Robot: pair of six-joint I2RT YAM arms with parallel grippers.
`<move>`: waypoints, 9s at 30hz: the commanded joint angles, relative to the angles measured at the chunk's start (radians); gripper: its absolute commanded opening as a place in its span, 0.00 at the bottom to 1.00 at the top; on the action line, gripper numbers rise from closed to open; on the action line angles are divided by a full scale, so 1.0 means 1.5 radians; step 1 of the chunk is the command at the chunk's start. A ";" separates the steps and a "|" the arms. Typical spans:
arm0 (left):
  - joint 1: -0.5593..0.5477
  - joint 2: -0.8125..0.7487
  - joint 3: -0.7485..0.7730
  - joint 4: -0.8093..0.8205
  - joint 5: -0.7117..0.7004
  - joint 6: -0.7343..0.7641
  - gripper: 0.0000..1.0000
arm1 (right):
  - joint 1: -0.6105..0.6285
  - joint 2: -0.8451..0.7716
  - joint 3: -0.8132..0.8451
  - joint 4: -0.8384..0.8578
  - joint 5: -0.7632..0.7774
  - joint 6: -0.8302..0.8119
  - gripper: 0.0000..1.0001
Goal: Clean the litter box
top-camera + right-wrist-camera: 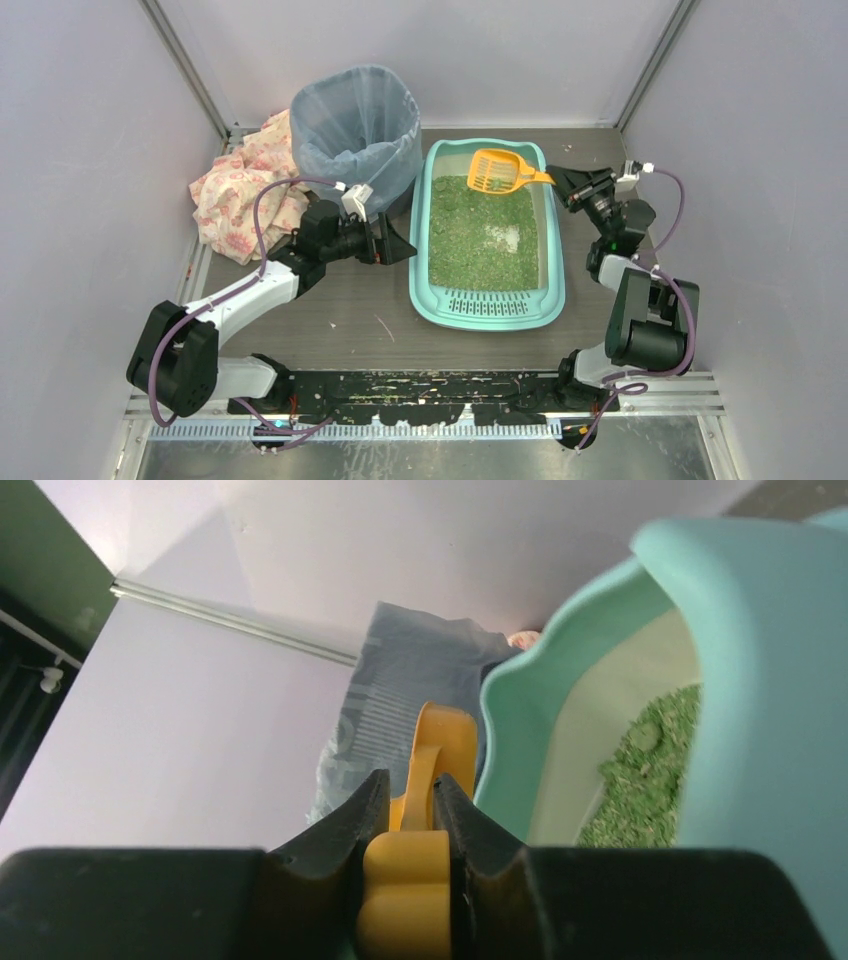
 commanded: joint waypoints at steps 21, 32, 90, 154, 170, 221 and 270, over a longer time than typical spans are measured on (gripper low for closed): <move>0.000 -0.022 0.015 0.027 0.006 0.003 0.94 | 0.304 0.168 0.725 -0.478 0.103 -0.287 0.01; 0.000 -0.029 0.017 0.015 0.000 0.010 0.94 | 0.537 0.291 1.074 -0.944 0.383 -0.778 0.01; -0.002 0.006 0.020 0.030 0.009 0.004 0.94 | 0.300 0.030 0.204 -0.498 0.283 -0.519 0.01; -0.002 -0.006 0.017 0.029 0.006 0.002 0.94 | 0.089 -0.028 0.022 -0.086 0.053 -0.162 0.01; -0.002 -0.001 0.018 0.033 0.011 0.000 0.94 | -0.006 0.026 -0.037 0.182 0.006 0.029 0.01; -0.003 -0.005 0.016 0.031 0.008 0.000 0.94 | 0.020 0.037 -0.026 0.041 0.034 -0.046 0.01; -0.003 -0.021 0.015 0.026 0.006 -0.004 0.94 | 0.391 0.266 0.985 -0.825 0.216 -0.503 0.01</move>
